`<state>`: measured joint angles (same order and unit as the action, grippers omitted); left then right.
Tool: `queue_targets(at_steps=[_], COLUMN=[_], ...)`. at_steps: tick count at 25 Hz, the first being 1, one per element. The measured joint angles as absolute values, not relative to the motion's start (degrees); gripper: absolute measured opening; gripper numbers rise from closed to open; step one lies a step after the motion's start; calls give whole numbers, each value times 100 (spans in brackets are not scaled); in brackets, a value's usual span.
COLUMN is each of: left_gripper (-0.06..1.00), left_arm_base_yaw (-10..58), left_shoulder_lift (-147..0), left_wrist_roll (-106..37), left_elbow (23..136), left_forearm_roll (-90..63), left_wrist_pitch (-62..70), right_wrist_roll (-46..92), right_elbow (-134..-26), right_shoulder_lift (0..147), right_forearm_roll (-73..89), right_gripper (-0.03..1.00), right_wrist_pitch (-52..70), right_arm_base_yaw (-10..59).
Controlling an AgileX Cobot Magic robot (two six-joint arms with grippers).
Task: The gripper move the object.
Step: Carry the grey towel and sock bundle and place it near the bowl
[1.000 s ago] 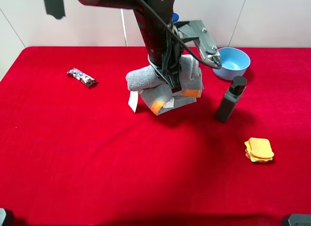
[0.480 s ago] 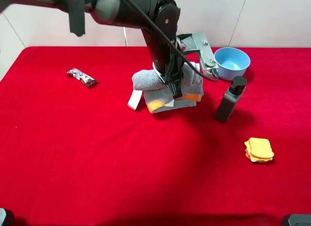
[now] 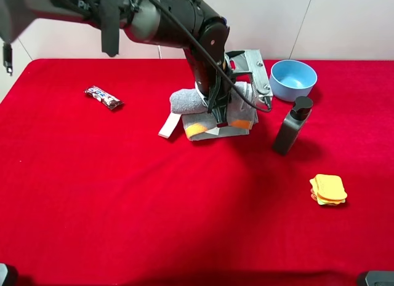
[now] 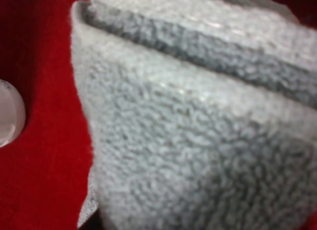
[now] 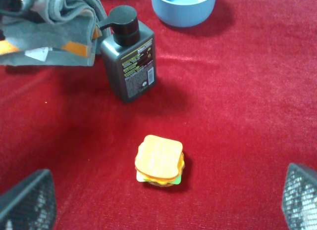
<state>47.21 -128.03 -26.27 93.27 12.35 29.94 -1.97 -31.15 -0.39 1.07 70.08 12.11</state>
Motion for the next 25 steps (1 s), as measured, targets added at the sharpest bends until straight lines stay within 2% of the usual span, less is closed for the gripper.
queue_targets(at_steps=[23, 25], left_gripper=[25, 27], left_arm_base_yaw=[4721, 4721], left_shoulder_lift=[-12958, -12958], left_wrist_roll=[-2760, -2760], left_elbow=[9337, 9337], left_forearm_roll=[1492, 1497], left_wrist_pitch=[2751, 2751], right_wrist_roll=[-197, -197], right_elbow=[-3115, -3115], right_shoulder_lift=[-39, -39], right_forearm_roll=[112, 112], right_gripper=[69, 69], right_wrist_pitch=[7008, 7008], right_arm_base_yaw=[1211, 1211])
